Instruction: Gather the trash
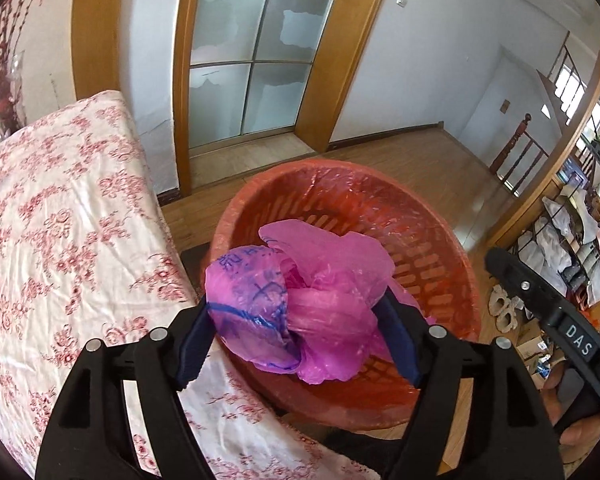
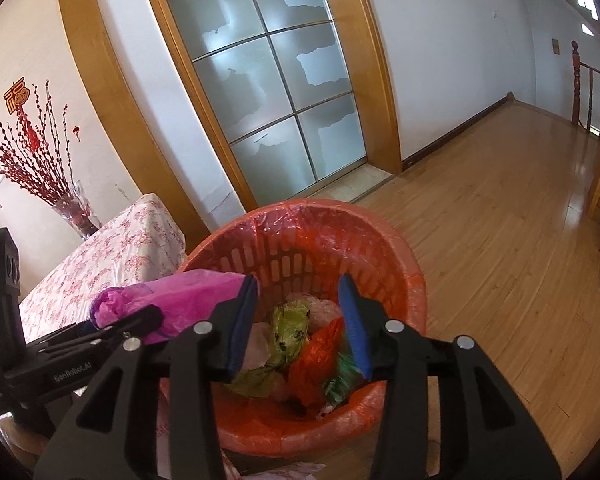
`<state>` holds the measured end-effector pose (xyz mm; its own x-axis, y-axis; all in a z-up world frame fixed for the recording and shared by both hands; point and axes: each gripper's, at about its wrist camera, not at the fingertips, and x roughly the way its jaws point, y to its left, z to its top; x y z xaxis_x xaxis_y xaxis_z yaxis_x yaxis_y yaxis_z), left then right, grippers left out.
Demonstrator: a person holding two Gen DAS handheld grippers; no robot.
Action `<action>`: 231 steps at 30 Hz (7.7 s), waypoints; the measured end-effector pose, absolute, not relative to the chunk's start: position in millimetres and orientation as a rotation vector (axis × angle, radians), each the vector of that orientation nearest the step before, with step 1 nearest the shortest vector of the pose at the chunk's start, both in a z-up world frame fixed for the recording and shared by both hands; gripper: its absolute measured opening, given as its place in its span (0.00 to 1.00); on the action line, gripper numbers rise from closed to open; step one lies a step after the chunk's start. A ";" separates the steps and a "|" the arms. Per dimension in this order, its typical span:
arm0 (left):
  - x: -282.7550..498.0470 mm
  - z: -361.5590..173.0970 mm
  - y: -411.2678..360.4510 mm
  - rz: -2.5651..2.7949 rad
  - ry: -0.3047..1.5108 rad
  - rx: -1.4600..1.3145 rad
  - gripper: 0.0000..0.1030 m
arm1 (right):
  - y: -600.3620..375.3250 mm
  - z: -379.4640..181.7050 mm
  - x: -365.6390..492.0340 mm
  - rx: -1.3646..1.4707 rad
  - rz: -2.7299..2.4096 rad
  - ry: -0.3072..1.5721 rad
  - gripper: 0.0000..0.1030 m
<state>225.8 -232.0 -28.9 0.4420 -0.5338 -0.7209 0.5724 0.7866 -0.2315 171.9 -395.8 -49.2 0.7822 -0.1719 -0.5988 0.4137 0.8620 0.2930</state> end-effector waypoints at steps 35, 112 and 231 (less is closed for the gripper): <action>132.1 72.8 -92.3 -0.389 0.506 -0.025 0.97 | -302.7 43.6 54.5 0.315 -0.314 0.375 0.94; -33.9 -2.6 21.6 0.093 0.492 -0.014 0.97 | -142.8 -11.5 -50.8 0.067 -0.516 0.468 0.96; -37.8 -2.0 20.9 0.017 0.463 -0.046 0.97 | -144.1 -12.4 -55.1 0.077 -0.517 0.461 0.96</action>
<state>-37.8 20.9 -2.0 0.8946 0.0060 -0.4467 -0.0269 0.9988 -0.0404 -55.1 -144.1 -12.4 0.7700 -0.4588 -0.4434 0.4929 0.8690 -0.0432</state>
